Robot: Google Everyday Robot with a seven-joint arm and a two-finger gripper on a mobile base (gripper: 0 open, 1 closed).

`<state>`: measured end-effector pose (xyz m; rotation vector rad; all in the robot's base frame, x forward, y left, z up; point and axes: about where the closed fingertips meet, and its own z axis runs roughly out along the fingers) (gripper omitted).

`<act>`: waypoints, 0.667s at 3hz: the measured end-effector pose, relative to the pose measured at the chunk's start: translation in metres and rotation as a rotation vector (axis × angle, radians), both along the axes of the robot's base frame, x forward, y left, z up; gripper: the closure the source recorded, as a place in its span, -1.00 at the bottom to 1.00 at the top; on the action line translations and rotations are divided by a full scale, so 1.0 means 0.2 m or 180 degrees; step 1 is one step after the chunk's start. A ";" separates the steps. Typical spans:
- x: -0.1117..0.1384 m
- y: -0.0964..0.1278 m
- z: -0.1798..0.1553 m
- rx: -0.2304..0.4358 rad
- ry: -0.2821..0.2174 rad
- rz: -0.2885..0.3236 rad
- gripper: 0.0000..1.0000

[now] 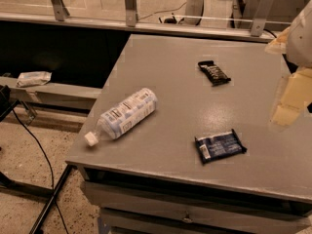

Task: Move rxbar blueberry near blue plastic bottle

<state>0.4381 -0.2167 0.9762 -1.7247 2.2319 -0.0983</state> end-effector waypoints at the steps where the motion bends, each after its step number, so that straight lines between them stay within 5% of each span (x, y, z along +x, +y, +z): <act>1: 0.00 0.00 0.00 0.0000 -0.0001 0.0000 -1.00; 2: -0.01 0.02 -0.06 0.0085 0.0015 0.0105 -1.00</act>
Offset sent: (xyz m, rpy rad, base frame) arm -0.0030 0.0077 -0.0329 0.0671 0.0342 0.0838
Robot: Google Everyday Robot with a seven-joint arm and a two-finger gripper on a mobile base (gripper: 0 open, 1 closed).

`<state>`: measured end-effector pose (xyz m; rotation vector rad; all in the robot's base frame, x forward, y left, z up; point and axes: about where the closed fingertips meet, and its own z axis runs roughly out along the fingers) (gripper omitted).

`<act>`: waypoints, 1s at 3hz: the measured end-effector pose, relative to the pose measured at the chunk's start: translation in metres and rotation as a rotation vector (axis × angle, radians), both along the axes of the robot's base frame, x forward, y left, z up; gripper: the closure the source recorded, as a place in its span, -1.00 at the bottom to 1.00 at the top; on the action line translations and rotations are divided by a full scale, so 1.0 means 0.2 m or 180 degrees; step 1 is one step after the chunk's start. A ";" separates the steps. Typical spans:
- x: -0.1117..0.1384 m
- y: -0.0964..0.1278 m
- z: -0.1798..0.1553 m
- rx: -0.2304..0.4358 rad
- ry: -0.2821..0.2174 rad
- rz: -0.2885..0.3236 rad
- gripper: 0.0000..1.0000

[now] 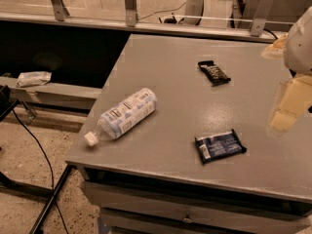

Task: Move rxbar blueberry near blue plastic bottle

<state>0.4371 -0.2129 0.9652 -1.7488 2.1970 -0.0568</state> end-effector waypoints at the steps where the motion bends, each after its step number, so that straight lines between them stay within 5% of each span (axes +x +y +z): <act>1: -0.03 0.09 -0.12 0.0053 0.0027 0.0288 -1.00; 2: -0.07 0.22 -0.43 -0.0059 0.0196 0.0679 -1.00; 3: -0.07 0.24 -0.58 -0.0132 0.0278 0.0792 -1.00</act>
Offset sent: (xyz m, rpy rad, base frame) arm -0.0201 0.0678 -0.1380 -0.0408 0.1136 0.3254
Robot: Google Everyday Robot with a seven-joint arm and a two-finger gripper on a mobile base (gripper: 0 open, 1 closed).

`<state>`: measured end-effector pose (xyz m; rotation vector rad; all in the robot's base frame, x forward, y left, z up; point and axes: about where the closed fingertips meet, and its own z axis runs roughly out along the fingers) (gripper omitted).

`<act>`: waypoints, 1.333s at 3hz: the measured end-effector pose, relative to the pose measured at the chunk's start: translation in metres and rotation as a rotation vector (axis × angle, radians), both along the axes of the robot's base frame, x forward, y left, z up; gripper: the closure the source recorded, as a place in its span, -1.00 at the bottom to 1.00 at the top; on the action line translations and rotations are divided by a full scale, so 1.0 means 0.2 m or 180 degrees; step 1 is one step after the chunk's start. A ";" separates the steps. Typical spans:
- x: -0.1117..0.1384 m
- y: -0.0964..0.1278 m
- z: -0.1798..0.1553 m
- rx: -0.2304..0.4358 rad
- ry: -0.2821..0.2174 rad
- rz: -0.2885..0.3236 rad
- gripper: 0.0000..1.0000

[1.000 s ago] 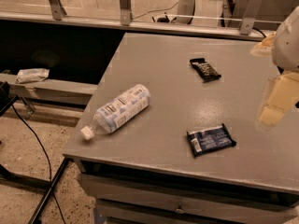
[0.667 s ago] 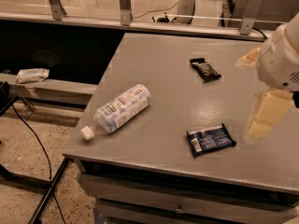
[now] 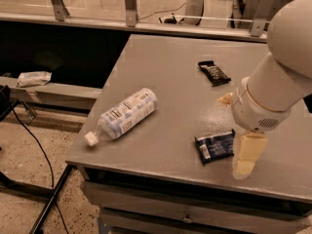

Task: Move rxbar blueberry near blue plastic bottle

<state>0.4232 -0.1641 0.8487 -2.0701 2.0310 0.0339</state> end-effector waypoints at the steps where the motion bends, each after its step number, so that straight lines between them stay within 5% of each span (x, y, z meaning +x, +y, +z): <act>1: 0.01 -0.01 -0.08 -0.0026 0.0036 0.0002 -1.00; 3: 0.01 0.03 -0.19 -0.0081 0.0116 0.0063 -0.25; 4: 0.01 0.03 -0.14 -0.0081 0.0118 0.0064 0.38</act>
Offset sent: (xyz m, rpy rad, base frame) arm 0.0062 0.0036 -0.0447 -0.0173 0.0389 0.0119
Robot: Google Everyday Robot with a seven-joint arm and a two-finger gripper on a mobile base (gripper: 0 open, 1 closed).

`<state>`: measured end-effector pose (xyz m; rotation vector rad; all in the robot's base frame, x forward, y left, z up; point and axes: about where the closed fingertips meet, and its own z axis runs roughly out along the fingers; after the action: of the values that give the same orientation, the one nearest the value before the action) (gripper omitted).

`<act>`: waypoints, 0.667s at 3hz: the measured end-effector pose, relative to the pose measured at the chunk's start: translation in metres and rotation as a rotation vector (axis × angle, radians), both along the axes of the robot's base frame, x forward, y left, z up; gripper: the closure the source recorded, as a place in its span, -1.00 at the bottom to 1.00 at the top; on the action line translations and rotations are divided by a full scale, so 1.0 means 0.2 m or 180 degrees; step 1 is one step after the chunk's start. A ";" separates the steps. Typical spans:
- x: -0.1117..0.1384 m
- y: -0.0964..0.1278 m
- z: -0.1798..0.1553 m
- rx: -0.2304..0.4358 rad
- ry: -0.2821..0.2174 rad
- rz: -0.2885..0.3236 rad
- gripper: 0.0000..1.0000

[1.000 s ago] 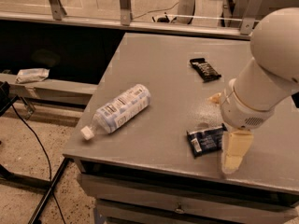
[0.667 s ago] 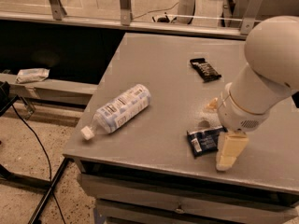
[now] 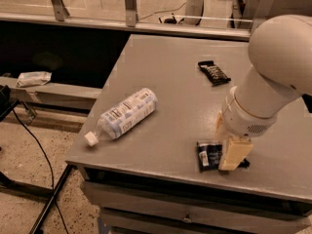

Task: Move rxbar blueberry near blue plastic bottle

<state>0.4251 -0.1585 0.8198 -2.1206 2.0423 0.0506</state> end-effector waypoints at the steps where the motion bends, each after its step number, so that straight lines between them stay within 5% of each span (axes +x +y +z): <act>1: 0.00 0.00 0.03 0.0000 0.0000 0.0000 0.84; 2: 0.03 0.01 0.06 0.0142 -0.0046 0.0007 1.00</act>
Offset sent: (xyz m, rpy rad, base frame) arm 0.0101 0.0019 0.0120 0.0979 -0.0165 -0.0081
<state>0.4304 -0.1562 0.8327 -2.0908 2.0117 0.0799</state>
